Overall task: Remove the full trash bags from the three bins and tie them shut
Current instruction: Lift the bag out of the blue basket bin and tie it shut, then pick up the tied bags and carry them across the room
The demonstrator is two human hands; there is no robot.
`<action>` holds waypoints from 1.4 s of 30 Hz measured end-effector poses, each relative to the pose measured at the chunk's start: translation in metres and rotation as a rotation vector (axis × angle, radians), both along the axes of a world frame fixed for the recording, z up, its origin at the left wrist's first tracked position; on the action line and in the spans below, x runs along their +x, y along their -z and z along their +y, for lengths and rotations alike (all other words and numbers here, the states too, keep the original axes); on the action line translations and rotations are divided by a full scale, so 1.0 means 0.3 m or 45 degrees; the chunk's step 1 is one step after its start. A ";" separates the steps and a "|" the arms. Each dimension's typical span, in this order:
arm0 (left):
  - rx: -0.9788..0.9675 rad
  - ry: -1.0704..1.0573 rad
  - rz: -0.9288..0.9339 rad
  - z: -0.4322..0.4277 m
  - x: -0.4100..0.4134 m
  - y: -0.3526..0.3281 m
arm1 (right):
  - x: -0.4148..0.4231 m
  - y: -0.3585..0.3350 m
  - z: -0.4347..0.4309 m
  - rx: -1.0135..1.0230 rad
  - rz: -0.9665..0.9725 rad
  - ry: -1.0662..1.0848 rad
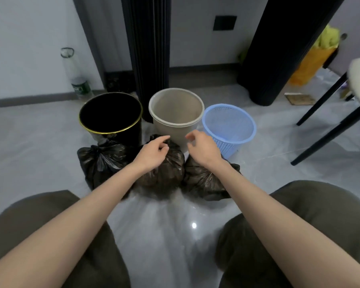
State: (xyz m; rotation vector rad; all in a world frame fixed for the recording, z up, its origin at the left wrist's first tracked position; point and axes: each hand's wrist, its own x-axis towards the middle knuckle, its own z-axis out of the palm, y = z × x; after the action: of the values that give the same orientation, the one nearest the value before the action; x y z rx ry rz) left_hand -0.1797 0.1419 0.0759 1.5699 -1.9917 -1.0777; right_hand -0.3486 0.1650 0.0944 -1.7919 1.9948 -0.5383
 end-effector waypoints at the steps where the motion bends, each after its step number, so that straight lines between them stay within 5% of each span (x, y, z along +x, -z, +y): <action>1: -0.033 -0.012 0.002 0.001 0.023 -0.048 | 0.019 -0.039 0.002 -0.005 -0.004 -0.038; 9: -0.176 -0.149 -0.038 0.010 0.248 -0.278 | 0.163 -0.279 0.035 0.025 -0.003 -0.216; 18: -0.097 -0.374 -0.037 -0.031 0.479 -0.246 | 0.266 -0.338 -0.074 0.174 0.020 -0.368; 23: -0.053 -0.467 -0.185 -0.108 0.578 -0.141 | 0.322 -0.217 -0.198 0.249 0.073 -0.363; 35: -0.230 -0.166 -0.769 -0.305 0.608 0.325 | 0.343 0.326 -0.445 0.476 0.462 -0.268; 42: -0.328 -0.211 -0.719 -0.355 0.612 0.398 | 0.371 0.515 -0.523 0.518 0.710 -0.328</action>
State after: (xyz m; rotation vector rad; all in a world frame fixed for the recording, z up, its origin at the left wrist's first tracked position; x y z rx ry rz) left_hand 0.0039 0.0355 -0.0435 1.9971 -2.1726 -0.3087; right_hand -0.2374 0.0080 -0.0600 -2.0185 1.9555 0.4681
